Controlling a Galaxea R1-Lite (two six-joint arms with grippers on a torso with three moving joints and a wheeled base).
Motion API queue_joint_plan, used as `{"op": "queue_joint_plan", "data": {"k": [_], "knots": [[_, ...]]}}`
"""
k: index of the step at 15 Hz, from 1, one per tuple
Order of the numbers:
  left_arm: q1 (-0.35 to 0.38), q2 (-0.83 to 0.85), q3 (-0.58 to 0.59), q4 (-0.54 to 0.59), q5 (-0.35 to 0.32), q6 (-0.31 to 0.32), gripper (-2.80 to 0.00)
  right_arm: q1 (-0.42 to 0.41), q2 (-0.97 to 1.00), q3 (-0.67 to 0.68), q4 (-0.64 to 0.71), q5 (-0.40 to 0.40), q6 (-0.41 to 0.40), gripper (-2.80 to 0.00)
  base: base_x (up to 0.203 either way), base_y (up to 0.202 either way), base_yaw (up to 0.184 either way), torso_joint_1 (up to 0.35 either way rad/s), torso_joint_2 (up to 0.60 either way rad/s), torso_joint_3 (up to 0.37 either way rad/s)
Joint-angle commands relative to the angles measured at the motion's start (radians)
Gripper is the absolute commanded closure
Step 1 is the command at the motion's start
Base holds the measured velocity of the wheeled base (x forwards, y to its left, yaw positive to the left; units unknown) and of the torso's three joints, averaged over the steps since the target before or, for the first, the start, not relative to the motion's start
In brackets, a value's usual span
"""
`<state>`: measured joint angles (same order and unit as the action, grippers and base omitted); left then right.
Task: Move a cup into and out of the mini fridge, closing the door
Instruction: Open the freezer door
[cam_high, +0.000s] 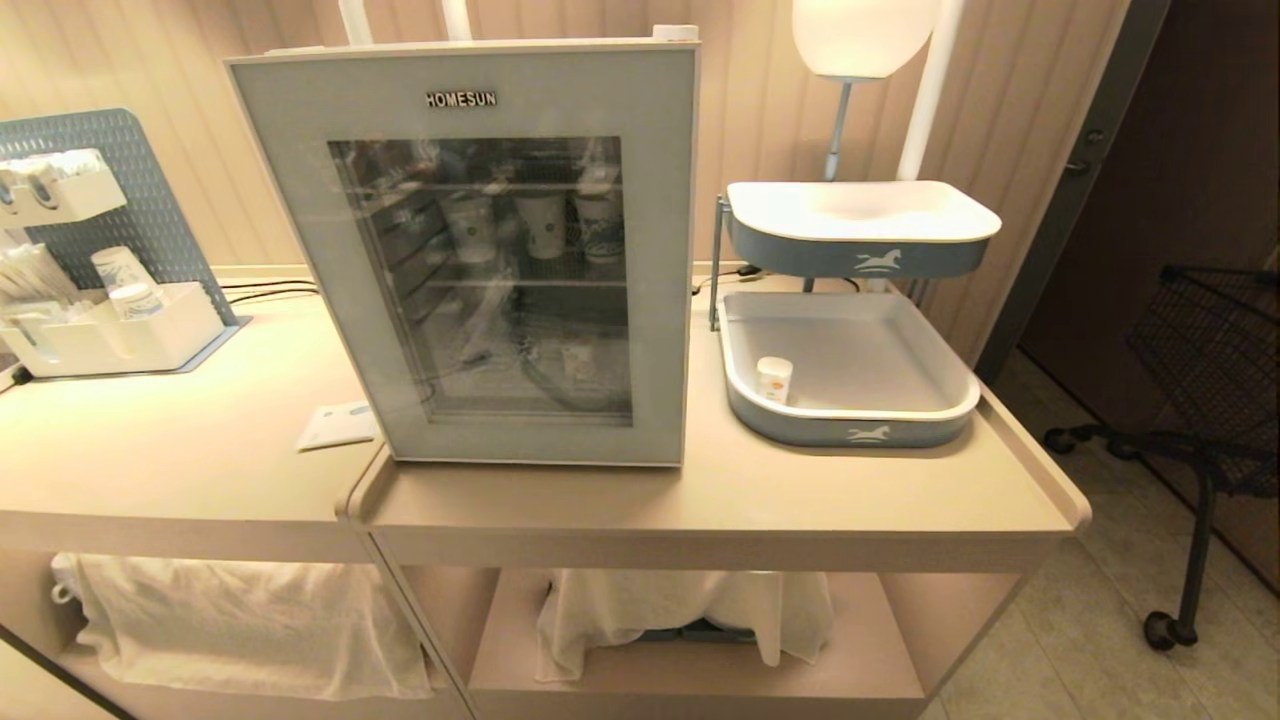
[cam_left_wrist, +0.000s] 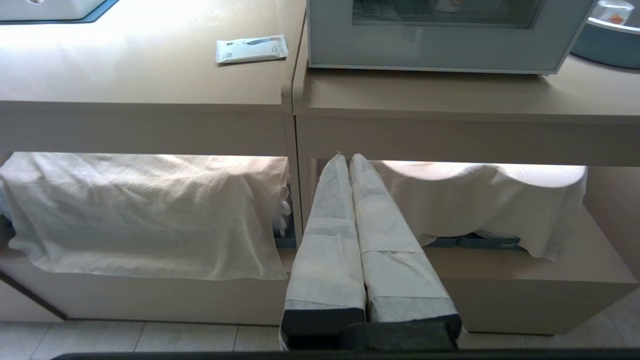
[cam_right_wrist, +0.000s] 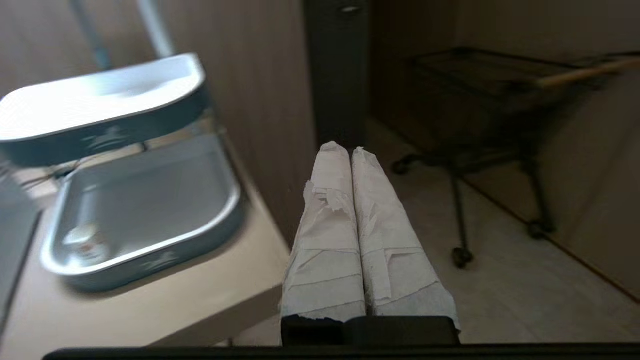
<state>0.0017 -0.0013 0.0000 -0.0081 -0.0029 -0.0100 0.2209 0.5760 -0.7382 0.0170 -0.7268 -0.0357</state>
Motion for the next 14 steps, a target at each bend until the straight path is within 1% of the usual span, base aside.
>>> {"op": "queue_joint_plan", "data": {"k": [1,2,3,4,5,6,7,8,10,11,12,13,14], "knots": [[0.000,0.000,0.002,-0.001,0.000,-0.001,0.00,-0.072,-0.290,0.155,-0.016,-0.025,0.020,0.00,0.000,0.000,0.000,0.000,0.00,0.000],[0.000,0.000,0.002,-0.001,0.000,-0.001,0.00,-0.086,-0.294,0.275,-0.108,0.018,0.024,0.00,0.000,0.000,0.000,0.000,0.00,0.000],[0.000,0.000,0.002,-0.001,0.000,-0.001,0.00,-0.096,-0.292,0.386,-0.253,0.050,0.011,0.00,0.000,0.000,0.000,0.000,0.00,0.000],[0.000,0.000,0.002,-0.001,0.000,0.001,0.00,-0.103,-0.290,0.489,-0.416,0.072,-0.030,0.00,0.000,0.000,0.000,0.000,0.00,0.000],[0.000,0.000,0.002,-0.001,0.000,0.004,0.00,-0.109,-0.288,0.583,-0.531,0.079,-0.077,0.00,0.000,0.000,0.000,0.000,0.00,0.000],[0.000,0.000,-0.001,0.004,0.000,0.006,0.00,-0.119,-0.288,0.633,-0.593,0.051,-0.110,0.00,0.000,0.000,0.000,0.000,0.00,0.000],[0.000,0.000,-0.002,0.007,0.000,0.008,0.00,-0.167,-0.296,0.646,-0.596,0.025,-0.132,0.00,0.000,0.000,0.000,0.000,0.00,0.000],[-0.001,0.000,-0.002,0.007,0.000,0.008,0.00,-0.213,-0.329,0.643,-0.578,0.036,-0.141,0.00,0.000,0.000,0.000,0.000,0.00,0.000],[0.000,0.000,-0.002,0.007,0.000,0.007,0.00,-0.225,-0.442,0.668,-0.521,0.065,-0.145,0.00,0.000,0.000,0.000,0.000,0.00,0.000],[0.000,0.000,-0.002,0.007,0.000,0.007,0.00,-0.224,-0.511,0.692,-0.476,0.125,-0.137,0.00,0.000,0.000,0.000,0.000,0.00,0.000],[0.000,0.000,-0.002,0.007,0.000,0.007,0.00,-0.224,-0.556,0.713,-0.414,0.280,-0.092,0.00,0.000,0.000,0.000,0.000,0.00,0.000],[0.000,0.000,-0.002,0.007,0.000,0.006,0.00,-0.224,-0.567,0.724,-0.365,0.444,-0.020,0.00,0.000,0.000,0.000,0.000,0.00,0.000],[0.000,0.000,-0.002,0.007,0.000,0.005,0.00,-0.224,-0.571,0.731,-0.309,0.572,0.021,0.00,0.000,0.000,0.000,0.000,0.00,0.000]]}}
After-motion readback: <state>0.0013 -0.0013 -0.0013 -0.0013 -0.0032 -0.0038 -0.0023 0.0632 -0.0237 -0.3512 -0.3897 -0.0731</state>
